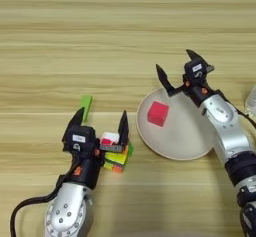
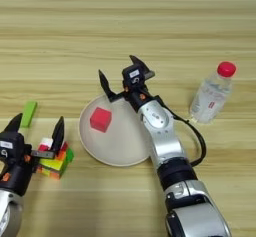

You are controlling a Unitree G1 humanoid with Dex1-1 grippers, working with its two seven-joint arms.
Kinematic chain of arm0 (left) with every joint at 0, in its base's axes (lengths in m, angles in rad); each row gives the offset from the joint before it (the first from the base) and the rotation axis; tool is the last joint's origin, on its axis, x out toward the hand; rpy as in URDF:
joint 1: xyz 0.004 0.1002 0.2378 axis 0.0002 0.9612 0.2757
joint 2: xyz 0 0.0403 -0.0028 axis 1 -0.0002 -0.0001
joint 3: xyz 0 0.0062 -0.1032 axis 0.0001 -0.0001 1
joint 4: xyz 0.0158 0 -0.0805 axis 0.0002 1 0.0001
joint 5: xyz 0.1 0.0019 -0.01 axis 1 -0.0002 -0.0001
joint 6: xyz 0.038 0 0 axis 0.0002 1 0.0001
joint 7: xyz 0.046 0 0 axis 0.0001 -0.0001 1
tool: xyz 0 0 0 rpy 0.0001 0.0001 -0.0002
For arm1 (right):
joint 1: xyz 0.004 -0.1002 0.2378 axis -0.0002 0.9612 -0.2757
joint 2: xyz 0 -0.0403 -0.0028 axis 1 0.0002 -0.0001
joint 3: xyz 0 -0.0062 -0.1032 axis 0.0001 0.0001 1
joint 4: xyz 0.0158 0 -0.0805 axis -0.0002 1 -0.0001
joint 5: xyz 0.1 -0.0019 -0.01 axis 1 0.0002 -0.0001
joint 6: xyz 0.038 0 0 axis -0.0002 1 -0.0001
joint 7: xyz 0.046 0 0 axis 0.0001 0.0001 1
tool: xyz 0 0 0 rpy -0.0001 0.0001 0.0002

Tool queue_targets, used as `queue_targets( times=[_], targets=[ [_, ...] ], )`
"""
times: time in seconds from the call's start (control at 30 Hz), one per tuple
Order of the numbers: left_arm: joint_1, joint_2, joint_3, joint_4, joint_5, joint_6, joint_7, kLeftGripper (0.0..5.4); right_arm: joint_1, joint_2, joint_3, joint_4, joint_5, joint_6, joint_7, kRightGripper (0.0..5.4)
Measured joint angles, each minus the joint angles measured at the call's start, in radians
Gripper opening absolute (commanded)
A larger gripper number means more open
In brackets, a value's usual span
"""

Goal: Move the objects on the table

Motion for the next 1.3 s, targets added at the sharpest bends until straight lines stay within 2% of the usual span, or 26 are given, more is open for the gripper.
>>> queue_targets(
  times=[0.37,0.57,0.87,1.3],
  targets=[
    [0.015,0.001,-0.073,0.030,0.019,0.000,0.000,5.40,-0.003,0.004,0.000,0.019,0.000,-0.008,0.000,5.38],
    [0.012,0.009,-0.073,0.083,0.059,-0.001,0.021,5.40,-0.010,0.003,-0.002,0.025,0.000,-0.016,0.000,5.38],
    [0.036,0.015,-0.057,0.117,0.060,-0.004,0.036,5.40,-0.015,0.003,-0.005,0.025,0.004,-0.017,0.004,5.38],
    [0.026,0.011,-0.034,0.181,0.059,-0.014,0.040,5.40,-0.016,0.004,-0.005,0.030,0.005,-0.017,0.004,5.38]
  ],
)
